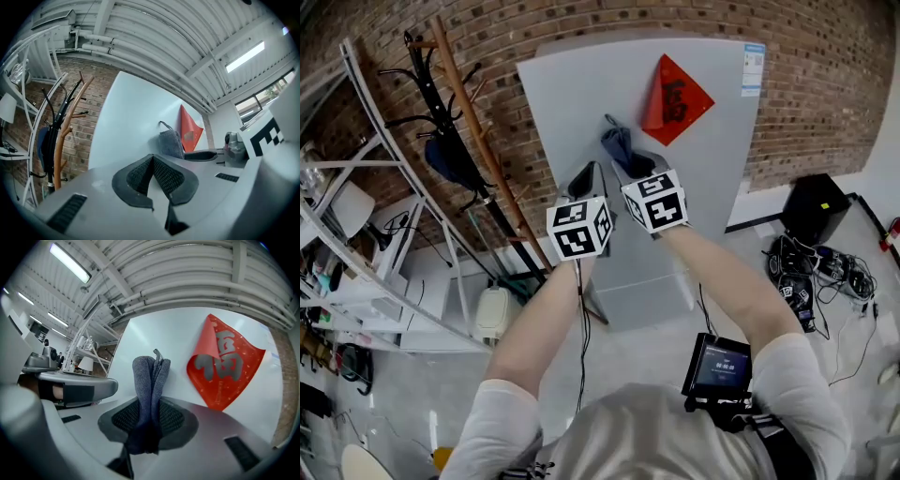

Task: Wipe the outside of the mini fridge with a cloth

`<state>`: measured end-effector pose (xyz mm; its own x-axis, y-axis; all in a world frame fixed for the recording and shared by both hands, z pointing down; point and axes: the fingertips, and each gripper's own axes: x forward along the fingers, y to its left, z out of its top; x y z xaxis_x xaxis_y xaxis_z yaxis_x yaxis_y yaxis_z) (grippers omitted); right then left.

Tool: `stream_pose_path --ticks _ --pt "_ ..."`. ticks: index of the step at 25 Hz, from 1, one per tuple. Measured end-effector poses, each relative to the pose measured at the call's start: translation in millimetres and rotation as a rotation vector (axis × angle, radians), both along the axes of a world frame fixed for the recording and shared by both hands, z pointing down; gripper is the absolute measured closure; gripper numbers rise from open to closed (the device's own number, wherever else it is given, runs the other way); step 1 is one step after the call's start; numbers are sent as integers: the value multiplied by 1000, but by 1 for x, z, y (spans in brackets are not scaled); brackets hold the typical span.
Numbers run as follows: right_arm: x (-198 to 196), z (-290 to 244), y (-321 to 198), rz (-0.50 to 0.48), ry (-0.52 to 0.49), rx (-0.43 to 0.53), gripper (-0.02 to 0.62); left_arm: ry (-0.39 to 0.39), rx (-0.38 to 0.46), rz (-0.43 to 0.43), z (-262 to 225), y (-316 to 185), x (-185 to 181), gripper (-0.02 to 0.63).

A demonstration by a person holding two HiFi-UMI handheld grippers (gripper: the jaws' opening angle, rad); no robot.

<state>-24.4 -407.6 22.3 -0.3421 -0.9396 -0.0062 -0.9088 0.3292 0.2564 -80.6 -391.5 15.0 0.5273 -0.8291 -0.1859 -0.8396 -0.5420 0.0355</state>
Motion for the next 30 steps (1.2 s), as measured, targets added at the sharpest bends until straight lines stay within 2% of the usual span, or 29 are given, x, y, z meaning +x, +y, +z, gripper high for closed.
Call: stream_pose_path --ticks 8,20,30 --pt "57 7 12 -20 29 2 491 -12 -10 28 2 5 59 606" --pt "166 9 4 64 -23 -12 491 -17 -17 51 3 3 138 606" --pt "283 11 1 191 -99 -20 491 -40 -52 41 18 -4 192 606"
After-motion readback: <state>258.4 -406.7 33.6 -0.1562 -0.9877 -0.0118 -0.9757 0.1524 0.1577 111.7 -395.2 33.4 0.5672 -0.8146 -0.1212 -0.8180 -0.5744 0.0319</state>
